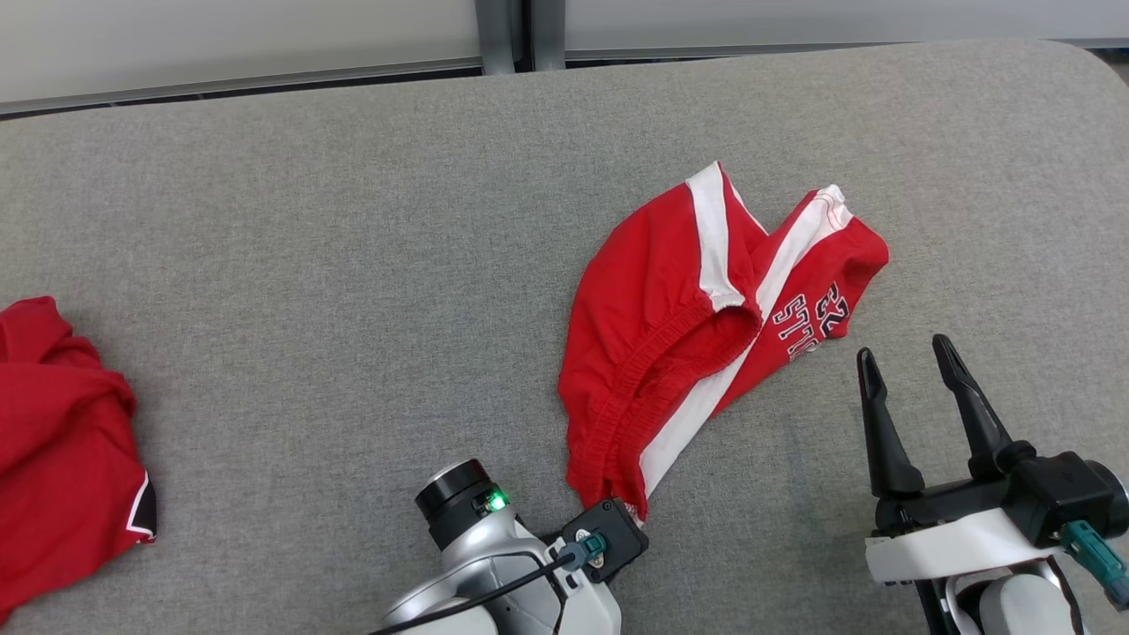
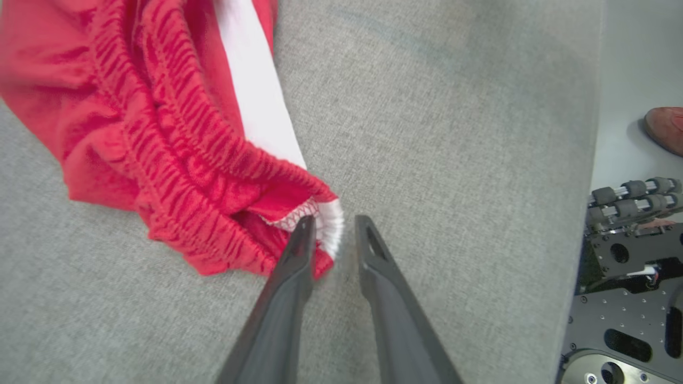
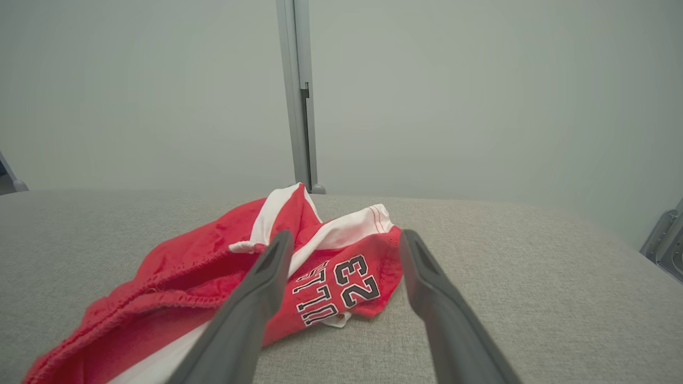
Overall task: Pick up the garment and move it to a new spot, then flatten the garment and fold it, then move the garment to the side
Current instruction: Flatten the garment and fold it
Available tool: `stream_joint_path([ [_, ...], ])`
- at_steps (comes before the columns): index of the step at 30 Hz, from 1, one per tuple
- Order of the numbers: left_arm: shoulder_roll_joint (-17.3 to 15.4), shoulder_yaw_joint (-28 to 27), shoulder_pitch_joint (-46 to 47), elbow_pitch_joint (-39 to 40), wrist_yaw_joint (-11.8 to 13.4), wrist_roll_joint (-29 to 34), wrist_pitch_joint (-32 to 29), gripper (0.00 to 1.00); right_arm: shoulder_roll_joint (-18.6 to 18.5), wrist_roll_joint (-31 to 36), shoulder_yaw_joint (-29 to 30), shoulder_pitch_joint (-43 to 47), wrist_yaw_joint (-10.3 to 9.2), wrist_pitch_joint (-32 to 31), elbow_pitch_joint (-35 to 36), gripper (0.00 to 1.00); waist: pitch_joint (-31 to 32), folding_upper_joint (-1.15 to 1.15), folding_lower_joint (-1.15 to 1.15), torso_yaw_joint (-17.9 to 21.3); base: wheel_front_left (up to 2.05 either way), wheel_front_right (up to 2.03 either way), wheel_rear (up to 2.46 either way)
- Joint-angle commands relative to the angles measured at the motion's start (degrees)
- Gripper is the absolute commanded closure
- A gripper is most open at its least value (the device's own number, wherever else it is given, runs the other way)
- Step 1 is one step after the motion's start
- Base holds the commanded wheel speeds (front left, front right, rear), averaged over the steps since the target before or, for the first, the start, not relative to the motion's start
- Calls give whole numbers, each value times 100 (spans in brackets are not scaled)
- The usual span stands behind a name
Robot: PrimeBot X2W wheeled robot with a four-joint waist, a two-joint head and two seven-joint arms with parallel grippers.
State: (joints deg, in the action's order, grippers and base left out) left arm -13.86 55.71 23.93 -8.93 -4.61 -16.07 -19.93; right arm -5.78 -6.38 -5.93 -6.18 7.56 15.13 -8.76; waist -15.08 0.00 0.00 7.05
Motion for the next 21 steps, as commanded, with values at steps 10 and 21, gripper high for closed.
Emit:
stream_joint_path([
  [10,-195,-586,-274,490,314,-554,404,100,-7,13,37,3,-15,1,12,0,114,0,0,-19,0,0,0],
  [21,-585,-2405,-1786,1707,748,-2467,1670,100,-392,-475,168,147,-15,1,166,0,210,0,0,-488,0,0,0],
])
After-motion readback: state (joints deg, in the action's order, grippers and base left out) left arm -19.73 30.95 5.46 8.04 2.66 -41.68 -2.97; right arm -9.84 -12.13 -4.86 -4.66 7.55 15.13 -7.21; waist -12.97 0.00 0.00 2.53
